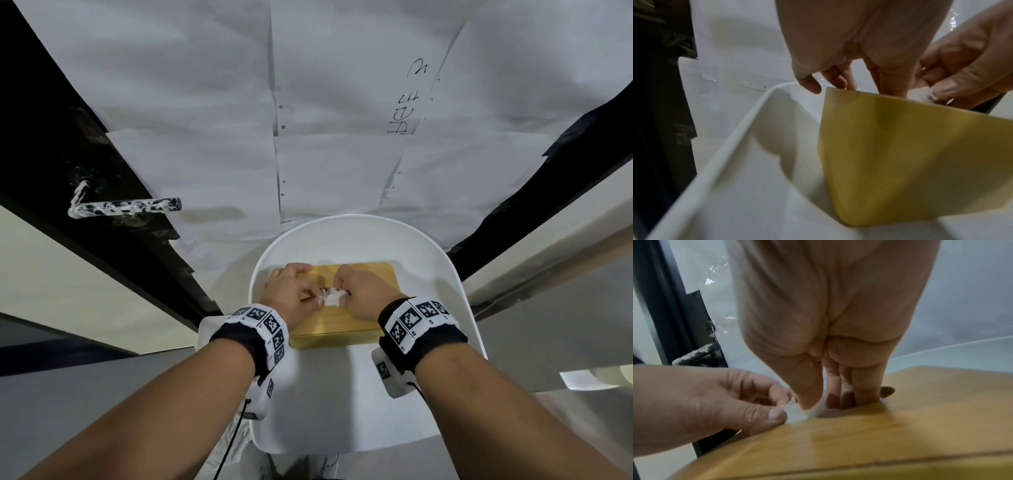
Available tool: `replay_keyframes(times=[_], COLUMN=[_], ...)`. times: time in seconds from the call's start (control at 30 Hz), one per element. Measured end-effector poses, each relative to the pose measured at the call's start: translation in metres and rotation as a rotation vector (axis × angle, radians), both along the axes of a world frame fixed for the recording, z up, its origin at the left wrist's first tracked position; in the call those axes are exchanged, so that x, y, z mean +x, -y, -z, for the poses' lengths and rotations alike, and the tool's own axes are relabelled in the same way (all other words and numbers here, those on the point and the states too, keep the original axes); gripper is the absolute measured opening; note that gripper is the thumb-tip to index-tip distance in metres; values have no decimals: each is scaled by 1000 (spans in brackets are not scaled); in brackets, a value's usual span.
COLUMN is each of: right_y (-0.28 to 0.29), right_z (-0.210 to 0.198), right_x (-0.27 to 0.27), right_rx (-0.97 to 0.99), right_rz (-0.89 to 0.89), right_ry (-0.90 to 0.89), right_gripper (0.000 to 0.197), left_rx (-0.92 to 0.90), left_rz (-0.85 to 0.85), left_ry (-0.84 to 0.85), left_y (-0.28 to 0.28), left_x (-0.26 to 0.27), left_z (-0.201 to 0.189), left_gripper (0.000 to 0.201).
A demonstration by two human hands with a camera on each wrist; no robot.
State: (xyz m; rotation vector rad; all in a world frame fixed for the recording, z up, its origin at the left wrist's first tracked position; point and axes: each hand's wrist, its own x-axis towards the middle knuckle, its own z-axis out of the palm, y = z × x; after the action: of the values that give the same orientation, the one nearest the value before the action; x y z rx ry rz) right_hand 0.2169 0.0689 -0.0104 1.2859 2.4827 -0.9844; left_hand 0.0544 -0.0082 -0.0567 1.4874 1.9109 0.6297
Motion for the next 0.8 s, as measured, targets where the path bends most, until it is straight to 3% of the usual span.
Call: replay_keyframes(times=[0.13, 0.23, 0.5, 0.63, 0.8], right_y=[1, 0, -3, 3, 1], right_z=[3, 5, -1, 4, 5], right_x=[-2, -4, -6, -6, -5], right_rx=[40, 77, 4, 67, 147], right_rz=[-36, 44, 96, -28, 74], right_ry=[-14, -39, -9, 43, -54], right_gripper=[18, 16, 13, 16, 8], left_rx=[26, 31, -44, -46, -45], left_rz=[-18, -27, 12, -17, -40], left_ry=[-4, -4, -82, -85, -115], left_y=[2, 2, 2, 0, 0], left_x=[3, 1, -2, 2, 12], left_z=[-1, 1, -5, -10, -10], left_gripper=[23, 16, 5, 14, 18])
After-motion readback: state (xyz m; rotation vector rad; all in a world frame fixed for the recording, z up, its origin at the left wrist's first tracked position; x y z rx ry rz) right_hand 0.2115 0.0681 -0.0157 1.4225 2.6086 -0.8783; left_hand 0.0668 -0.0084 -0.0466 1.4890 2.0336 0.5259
